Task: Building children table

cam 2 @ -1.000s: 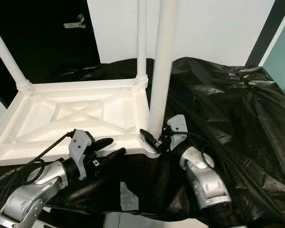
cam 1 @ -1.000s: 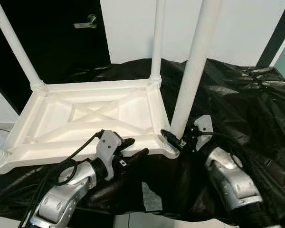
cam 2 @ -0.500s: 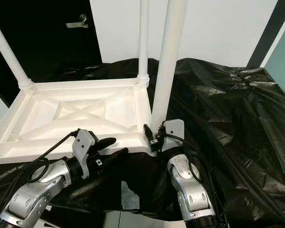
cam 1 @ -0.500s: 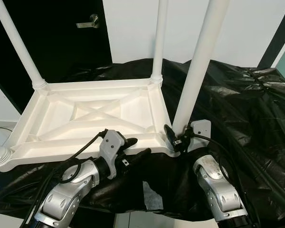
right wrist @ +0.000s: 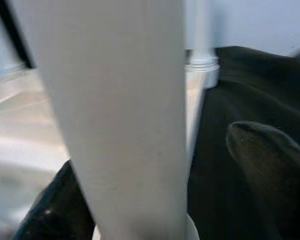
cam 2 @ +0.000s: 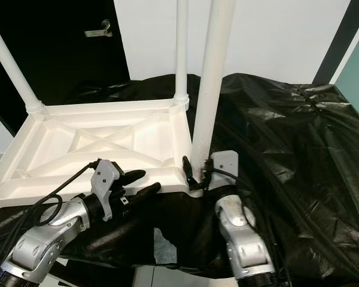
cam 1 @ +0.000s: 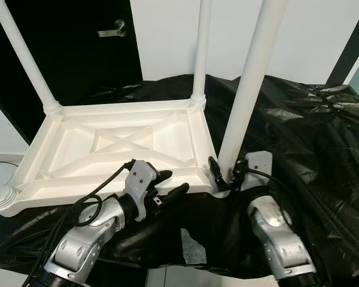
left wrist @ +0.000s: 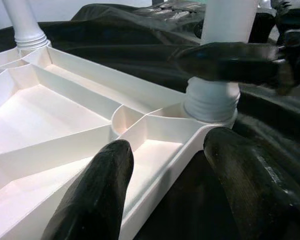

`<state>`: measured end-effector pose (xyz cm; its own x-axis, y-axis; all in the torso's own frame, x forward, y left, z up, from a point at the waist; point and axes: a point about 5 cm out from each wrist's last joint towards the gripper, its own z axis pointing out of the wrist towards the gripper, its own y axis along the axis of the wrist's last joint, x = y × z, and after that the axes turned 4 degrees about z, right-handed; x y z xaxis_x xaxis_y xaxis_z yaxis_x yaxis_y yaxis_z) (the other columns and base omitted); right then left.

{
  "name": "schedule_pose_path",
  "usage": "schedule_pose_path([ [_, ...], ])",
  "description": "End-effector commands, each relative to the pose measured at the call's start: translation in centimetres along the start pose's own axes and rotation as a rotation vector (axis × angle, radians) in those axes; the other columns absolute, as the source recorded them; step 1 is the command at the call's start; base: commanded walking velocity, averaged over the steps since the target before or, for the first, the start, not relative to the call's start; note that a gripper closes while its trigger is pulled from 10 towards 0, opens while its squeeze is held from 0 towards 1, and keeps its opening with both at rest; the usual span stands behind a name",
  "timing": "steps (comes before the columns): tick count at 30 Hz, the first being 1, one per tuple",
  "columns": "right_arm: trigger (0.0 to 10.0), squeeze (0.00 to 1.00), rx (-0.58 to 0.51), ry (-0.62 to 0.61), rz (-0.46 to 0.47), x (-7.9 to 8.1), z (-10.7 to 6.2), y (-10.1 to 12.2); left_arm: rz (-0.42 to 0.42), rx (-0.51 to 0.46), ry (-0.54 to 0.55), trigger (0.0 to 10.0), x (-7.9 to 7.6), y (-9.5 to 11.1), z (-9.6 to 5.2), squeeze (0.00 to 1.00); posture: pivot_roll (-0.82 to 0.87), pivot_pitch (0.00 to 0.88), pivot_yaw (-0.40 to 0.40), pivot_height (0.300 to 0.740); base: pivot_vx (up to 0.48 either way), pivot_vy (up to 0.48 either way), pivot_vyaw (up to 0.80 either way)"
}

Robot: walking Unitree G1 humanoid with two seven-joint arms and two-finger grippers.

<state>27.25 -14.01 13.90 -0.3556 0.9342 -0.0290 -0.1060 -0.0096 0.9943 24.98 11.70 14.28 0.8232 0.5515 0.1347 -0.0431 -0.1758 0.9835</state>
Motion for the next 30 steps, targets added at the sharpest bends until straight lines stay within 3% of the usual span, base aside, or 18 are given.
schedule_pose_path([
  [1,10.0,1.0,-0.012,0.036,0.032,-1.3,-0.4,0.5,0.024,-0.001,-0.178,10.0,-0.6,0.0,-0.2,0.0,-0.01,0.0,-0.004,0.74,0.0,0.0,0.0],
  [2,10.0,1.0,-0.012,0.036,0.032,-1.3,-0.4,0.5,0.024,-0.001,-0.178,10.0,-0.6,0.0,-0.2,0.0,-0.01,0.0,-0.004,0.74,0.0,0.0,0.0],
  [3,10.0,0.49,0.002,0.097,0.035,-1.4,-0.4,0.5,0.022,-0.005,-0.178,10.0,-0.7,0.0,-0.1,0.0,-0.01,0.0,-0.004,0.74,0.0,0.0,0.0],
  [4,10.0,0.49,0.011,0.137,0.034,-1.5,-0.4,0.4,0.021,-0.008,-0.179,10.0,-0.7,0.1,-0.1,0.0,-0.01,0.0,-0.004,0.74,0.0,0.0,0.0],
  [5,10.0,0.0,0.018,0.167,0.021,-1.6,-0.4,0.4,0.021,-0.01,-0.179,10.0,-0.7,0.1,-0.1,0.0,-0.01,0.0,-0.004,0.74,0.0,0.0,0.0],
  [6,10.0,0.0,0.018,0.167,0.021,-1.6,-0.4,0.4,0.021,-0.01,-0.179,10.0,-0.7,0.1,-0.1,0.0,-0.01,0.0,-0.004,0.74,0.0,0.0,0.0],
  [8,10.0,0.0,0.043,0.285,-0.035,-1.4,0.5,0.0,0.024,-0.011,-0.184,10.0,-0.8,0.0,0.2,0.0,-0.01,0.0,-0.006,0.74,0.0,0.0,0.0],
  [15,9.7,0.0,0.065,0.356,-0.072,-1.2,1.3,-0.3,0.027,-0.014,-0.187,10.0,-0.9,-0.1,0.4,0.0,0.0,0.0,-0.014,0.74,0.0,0.0,0.0],
  [16,8.5,0.0,0.072,0.385,-0.079,-1.1,1.7,-0.5,0.03,-0.017,-0.187,10.0,-1.0,0.0,0.5,0.0,0.01,0.0,-0.018,0.74,0.0,0.0,0.0],
  [17,0.0,0.0,0.079,0.426,-0.085,-0.7,2.1,-0.7,0.033,-0.019,-0.183,10.0,-0.9,0.0,0.5,0.0,0.02,0.0,-0.028,0.74,0.0,0.0,0.0],
  [23,0.0,0.0,0.095,0.497,-0.068,0.1,2.2,-1.2,0.036,-0.02,-0.169,10.0,-0.9,0.0,0.3,0.0,0.03,0.0,-0.038,0.74,0.0,0.0,0.0],
  [30,0.0,0.0,0.096,0.413,-0.026,-0.1,1.7,-1.7,0.027,-0.015,-0.171,10.0,-1.2,-0.3,0.1,0.0,0.03,0.0,-0.048,0.74,0.0,0.0,0.0],
])
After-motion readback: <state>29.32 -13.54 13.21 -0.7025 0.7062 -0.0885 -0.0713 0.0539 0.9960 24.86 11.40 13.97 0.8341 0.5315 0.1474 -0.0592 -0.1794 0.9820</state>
